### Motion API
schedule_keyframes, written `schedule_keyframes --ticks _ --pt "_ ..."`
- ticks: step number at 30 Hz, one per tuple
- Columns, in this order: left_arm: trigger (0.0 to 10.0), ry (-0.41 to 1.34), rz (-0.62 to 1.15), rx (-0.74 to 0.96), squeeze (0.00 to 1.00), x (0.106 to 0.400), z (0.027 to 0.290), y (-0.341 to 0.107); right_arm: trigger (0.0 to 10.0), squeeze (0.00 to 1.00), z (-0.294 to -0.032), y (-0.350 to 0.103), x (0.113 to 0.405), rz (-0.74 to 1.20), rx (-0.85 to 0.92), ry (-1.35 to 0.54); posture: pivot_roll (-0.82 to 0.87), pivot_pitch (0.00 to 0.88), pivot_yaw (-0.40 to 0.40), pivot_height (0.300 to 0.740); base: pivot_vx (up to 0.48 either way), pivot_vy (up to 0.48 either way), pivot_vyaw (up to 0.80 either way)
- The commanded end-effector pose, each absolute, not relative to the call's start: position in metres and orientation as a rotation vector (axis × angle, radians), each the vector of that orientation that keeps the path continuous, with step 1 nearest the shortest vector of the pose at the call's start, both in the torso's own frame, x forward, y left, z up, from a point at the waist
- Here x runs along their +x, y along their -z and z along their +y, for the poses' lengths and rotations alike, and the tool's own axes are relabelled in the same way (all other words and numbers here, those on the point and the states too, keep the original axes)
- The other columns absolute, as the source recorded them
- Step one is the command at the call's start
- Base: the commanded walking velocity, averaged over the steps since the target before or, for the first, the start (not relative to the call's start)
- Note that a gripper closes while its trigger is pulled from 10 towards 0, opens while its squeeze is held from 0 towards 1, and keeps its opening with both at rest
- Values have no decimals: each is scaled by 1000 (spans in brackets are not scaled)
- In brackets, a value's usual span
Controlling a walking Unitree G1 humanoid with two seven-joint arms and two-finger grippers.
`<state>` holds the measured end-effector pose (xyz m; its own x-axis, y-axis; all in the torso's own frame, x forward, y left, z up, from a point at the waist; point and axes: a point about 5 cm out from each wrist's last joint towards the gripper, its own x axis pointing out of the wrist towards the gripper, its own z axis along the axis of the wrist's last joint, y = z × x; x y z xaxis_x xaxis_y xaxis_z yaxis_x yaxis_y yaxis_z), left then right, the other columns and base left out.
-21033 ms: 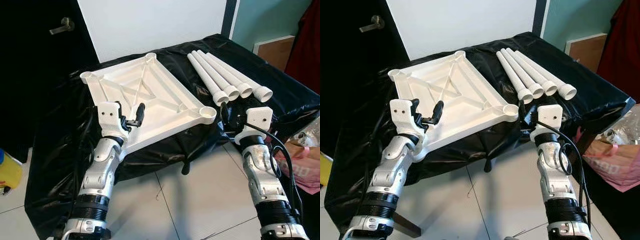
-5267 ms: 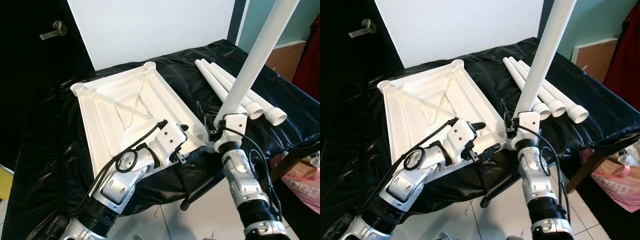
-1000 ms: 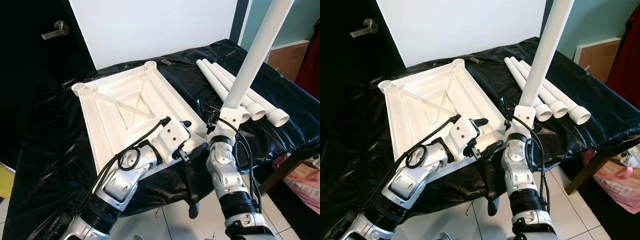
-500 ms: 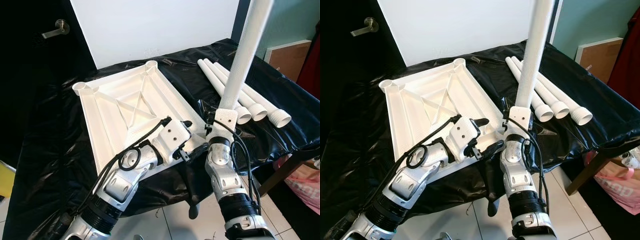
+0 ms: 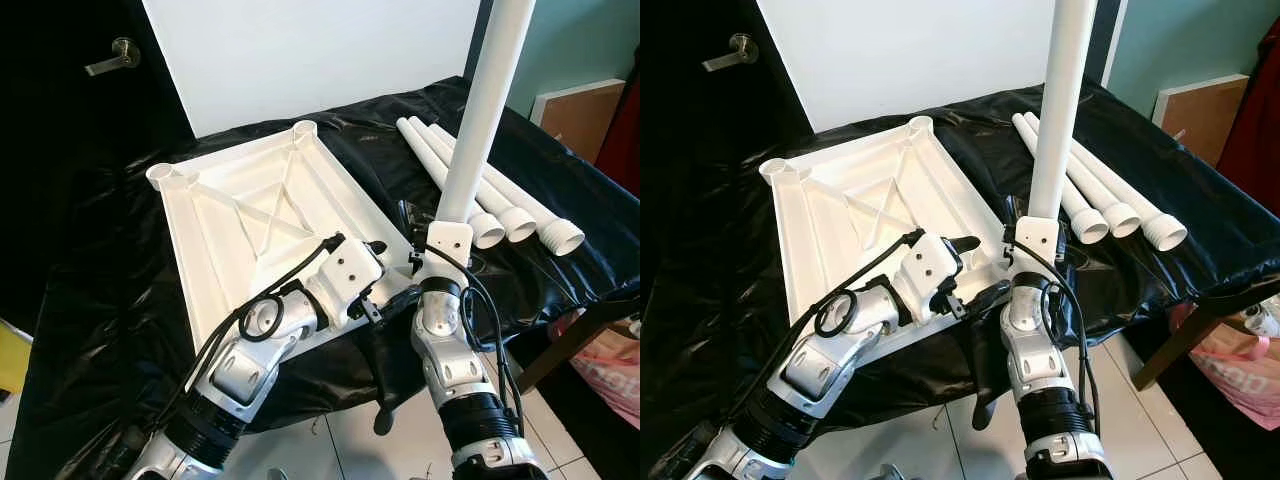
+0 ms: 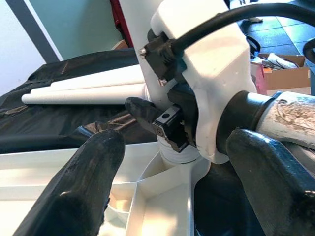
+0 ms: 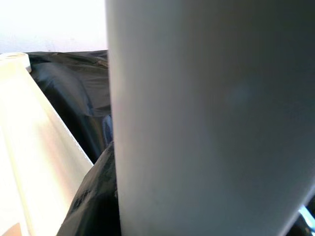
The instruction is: Building children table
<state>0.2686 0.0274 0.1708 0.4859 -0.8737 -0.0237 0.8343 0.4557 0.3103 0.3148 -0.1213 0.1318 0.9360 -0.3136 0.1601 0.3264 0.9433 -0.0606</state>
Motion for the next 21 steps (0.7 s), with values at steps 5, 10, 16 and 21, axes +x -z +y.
schedule_keyframes --ticks 5,10,16,21 --pt "10000 1090 -130 322 0 268 28 -167 10000 0 -128 -131 306 -189 -105 328 -130 0 56 740 0 0 0" --pt "10000 1091 -128 322 0 267 28 -167 10000 0 -129 -150 304 -281 -78 320 -133 0 58 740 0 0 0" --pt "10000 1093 -126 323 0 267 28 -166 10000 0 -127 -174 304 -386 -62 310 -134 0 59 740 0 0 0" --pt "10000 1089 -127 329 0 268 28 -166 10000 0 -127 -174 303 -378 -32 301 -133 2 58 740 0 0 0"
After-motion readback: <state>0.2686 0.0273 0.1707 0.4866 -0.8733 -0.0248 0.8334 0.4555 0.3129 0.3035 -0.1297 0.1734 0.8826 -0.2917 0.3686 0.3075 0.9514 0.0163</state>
